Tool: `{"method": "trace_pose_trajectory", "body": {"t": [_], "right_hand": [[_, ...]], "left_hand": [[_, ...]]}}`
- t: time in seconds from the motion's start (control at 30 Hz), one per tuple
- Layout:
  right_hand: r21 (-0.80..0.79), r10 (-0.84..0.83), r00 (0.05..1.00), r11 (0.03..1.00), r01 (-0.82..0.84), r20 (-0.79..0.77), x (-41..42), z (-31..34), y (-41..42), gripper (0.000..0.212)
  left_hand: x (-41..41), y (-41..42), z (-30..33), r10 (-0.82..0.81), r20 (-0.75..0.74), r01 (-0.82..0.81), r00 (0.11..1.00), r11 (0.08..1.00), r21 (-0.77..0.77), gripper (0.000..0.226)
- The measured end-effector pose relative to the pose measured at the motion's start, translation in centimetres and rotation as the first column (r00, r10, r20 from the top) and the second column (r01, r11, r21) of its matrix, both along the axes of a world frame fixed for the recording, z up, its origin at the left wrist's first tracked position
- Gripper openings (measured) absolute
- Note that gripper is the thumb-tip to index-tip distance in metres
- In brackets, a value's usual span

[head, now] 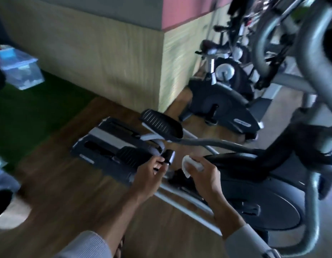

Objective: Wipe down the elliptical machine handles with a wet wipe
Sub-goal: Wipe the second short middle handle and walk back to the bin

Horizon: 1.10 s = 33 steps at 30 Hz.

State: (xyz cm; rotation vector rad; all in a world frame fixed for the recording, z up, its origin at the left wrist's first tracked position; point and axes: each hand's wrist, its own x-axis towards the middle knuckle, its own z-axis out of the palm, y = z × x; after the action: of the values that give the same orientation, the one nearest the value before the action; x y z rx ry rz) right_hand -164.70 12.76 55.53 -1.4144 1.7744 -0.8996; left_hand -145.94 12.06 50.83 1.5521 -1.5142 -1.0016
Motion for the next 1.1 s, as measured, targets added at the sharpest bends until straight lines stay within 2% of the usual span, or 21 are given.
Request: {"method": "trace_pose_trajectory", "body": {"t": [0.13, 0.23, 0.4, 0.5, 0.57, 0.63, 0.7, 0.8, 0.9, 1.0, 1.1], "right_hand": [[-0.184, -0.180, 0.984, 0.967, 0.176, -0.007, 0.8, 5.7, -5.1, 0.013], [-0.308, -0.313, 0.950, 0.905, 0.292, -0.018, 1.6, 8.7, -8.7, 0.011], [-0.485, -0.469, 0.883, 0.772, 0.412, 0.003, 3.4, 14.5, -12.8, 0.025], [-0.603, -0.571, 0.821, 0.653, 0.459, 0.007, 3.8, 18.2, -14.0, 0.024], [-0.678, -0.654, 0.755, 0.535, 0.504, 0.045, 3.5, 20.4, -14.7, 0.024], [-0.740, -0.704, 0.703, 0.419, 0.526, 0.102, 2.8, 22.3, -15.4, 0.025], [-0.789, -0.744, 0.661, 0.345, 0.509, 0.102, 1.8, 23.8, -16.4, 0.025], [-0.783, -0.787, 0.614, 0.341, 0.521, 0.066, -0.1, 25.4, -17.7, 0.027], [-0.768, -0.786, 0.618, 0.381, 0.514, 0.024, -1.6, 26.3, -18.9, 0.024], [-0.785, -0.751, 0.655, 0.354, 0.508, 0.085, -2.1, 26.9, -20.4, 0.020], [-0.790, -0.764, 0.633, 0.308, 0.530, 0.127, -2.9, 27.3, -21.7, 0.023]], "left_hand": [[-0.5, -8.3, 5.3, -0.186, 0.059, 0.193, 0.981, 0.969, -0.154, 0.045], [-0.6, -13.6, 9.1, -0.267, 0.063, 0.274, 0.962, 0.928, -0.253, 0.030], [-0.8, -20.2, 15.6, -0.391, 0.031, 0.365, 0.920, 0.823, -0.436, 0.024], [-1.2, -22.4, 19.4, -0.457, 0.074, 0.430, 0.886, 0.754, -0.497, 0.025], [-1.7, -23.0, 21.5, -0.486, 0.103, 0.460, 0.868, 0.707, -0.537, 0.023], [-2.6, -23.8, 23.5, -0.521, 0.089, 0.467, 0.849, 0.659, -0.589, 0.024], [-4.0, -25.0, 25.4, -0.543, 0.081, 0.469, 0.836, 0.630, -0.618, 0.026], [-6.3, -26.3, 28.0, -0.549, 0.134, 0.493, 0.825, 0.582, -0.647, 0.029], [-8.3, -27.2, 30.2, -0.573, 0.176, 0.527, 0.801, 0.534, -0.662, 0.035], [-10.1, -28.0, 31.7, -0.589, 0.194, 0.548, 0.784, 0.512, -0.661, 0.038], [-11.7, -29.1, 32.2, -0.592, 0.212, 0.563, 0.777, 0.504, -0.655, 0.039]]}}
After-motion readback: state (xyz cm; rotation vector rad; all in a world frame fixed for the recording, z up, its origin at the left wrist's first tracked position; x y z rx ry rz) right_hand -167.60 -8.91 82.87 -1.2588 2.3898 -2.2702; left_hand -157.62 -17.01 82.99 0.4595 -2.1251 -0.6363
